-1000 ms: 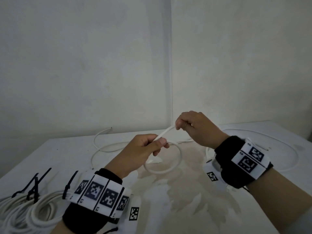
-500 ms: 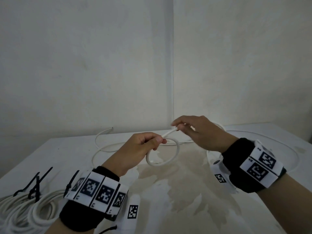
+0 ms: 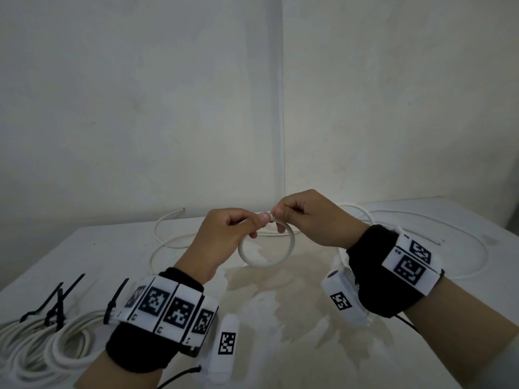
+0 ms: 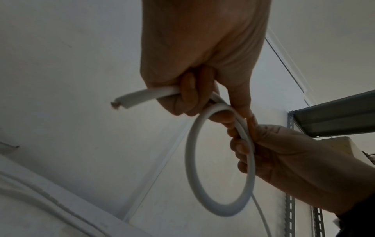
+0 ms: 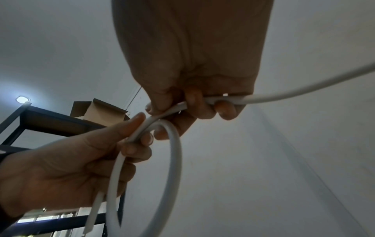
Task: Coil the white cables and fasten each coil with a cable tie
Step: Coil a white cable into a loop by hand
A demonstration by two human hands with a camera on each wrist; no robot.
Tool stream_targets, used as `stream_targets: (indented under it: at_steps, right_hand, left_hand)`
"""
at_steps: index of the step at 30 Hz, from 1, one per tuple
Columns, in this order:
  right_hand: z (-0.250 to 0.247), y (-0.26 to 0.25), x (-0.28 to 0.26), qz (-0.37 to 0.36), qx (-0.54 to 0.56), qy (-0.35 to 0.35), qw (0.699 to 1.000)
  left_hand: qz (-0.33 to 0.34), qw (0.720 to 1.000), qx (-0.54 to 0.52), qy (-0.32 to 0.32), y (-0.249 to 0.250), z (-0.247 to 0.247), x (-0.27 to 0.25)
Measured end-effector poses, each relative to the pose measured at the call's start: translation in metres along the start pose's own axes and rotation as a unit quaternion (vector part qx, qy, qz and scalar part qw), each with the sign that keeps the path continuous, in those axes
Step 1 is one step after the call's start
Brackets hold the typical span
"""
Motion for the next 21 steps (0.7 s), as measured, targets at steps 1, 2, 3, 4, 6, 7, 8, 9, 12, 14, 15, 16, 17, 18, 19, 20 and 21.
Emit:
stream_targets:
  at_steps: [1, 2, 3, 4, 6, 7, 8, 9, 12, 14, 15, 16, 17, 18, 19, 20, 21]
  right_hand:
    - [0.0, 0.0, -0.001, 0.006, -0.001, 0.006, 1.0]
    - [-0.001, 0.001, -0.001, 0.016, -0.005, 0.014, 1.0]
    - [-0.001, 0.002, -0.001, 0.025, -0.011, 0.025, 0.999]
    - [-0.002, 0.004, -0.002, 0.035, -0.023, 0.038, 0.998]
    - [-0.005, 0.011, -0.004, 0.057, -0.048, 0.064, 0.995]
    - [-0.007, 0.015, -0.006, 0.07, -0.055, 0.075, 0.993]
    - [-0.009, 0.02, -0.008, 0.084, -0.061, 0.084, 0.991]
    - [-0.011, 0.025, -0.01, 0.098, -0.066, 0.093, 0.989]
    - [-0.011, 0.03, -0.013, 0.116, -0.086, 0.118, 0.982]
    - [-0.01, 0.03, -0.013, 0.115, -0.089, 0.136, 0.98]
    - [-0.01, 0.029, -0.013, 0.114, -0.086, 0.146, 0.979]
    - [-0.01, 0.028, -0.013, 0.112, -0.082, 0.154, 0.978]
    - [-0.011, 0.027, -0.013, 0.108, -0.078, 0.159, 0.978]
    - [-0.01, 0.026, -0.013, 0.103, -0.073, 0.164, 0.978]
    - [-0.01, 0.025, -0.014, 0.097, -0.067, 0.167, 0.979]
    - [-0.01, 0.024, -0.014, 0.094, -0.061, 0.169, 0.979]
    - [-0.01, 0.024, -0.015, 0.094, -0.054, 0.168, 0.98]
  left_hand:
    - [0.004, 1.0, 0.002, 0.004, -0.001, 0.0, 0.001]
    - [0.009, 1.0, 0.011, 0.006, -0.001, 0.001, 0.001]
    - [0.013, 0.999, 0.028, 0.008, -0.001, 0.001, 0.001]
    - [0.013, 0.999, 0.047, 0.01, -0.002, -0.001, 0.001]
    - [-0.018, 0.997, 0.075, 0.011, -0.006, -0.007, 0.001]
    - [-0.045, 0.996, 0.074, 0.004, -0.01, -0.011, 0.001]
    - [-0.069, 0.995, 0.066, -0.012, -0.013, -0.015, 0.0]
    - [-0.087, 0.994, 0.053, -0.03, -0.014, -0.017, -0.002]
    - [-0.1, 0.991, -0.03, -0.081, -0.015, -0.013, -0.007]
    - [-0.09, 0.989, -0.08, -0.085, -0.016, -0.006, -0.009]
    - [-0.076, 0.99, -0.086, -0.077, -0.017, -0.002, -0.009]
    - [-0.056, 0.994, -0.072, -0.065, -0.019, 0.001, -0.009]
    - [-0.038, 0.996, -0.055, -0.055, -0.02, 0.004, -0.009]
    - [-0.028, 0.997, -0.046, -0.053, -0.022, 0.008, -0.008]
    - [-0.027, 0.997, -0.057, -0.054, -0.023, 0.012, -0.009]
    - [-0.031, 0.994, -0.084, -0.055, -0.024, 0.015, -0.01]
    - [-0.031, 0.992, -0.111, -0.054, -0.023, 0.018, -0.011]
Point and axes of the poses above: each hand's wrist, its own x-axis towards the middle knuckle, its own z-axis out of the palm, y = z × x, the point moved 7 cm from there along x, towards the middle knuckle, and after that the axes turned 4 degrees about -x, right-handed, at the moved point
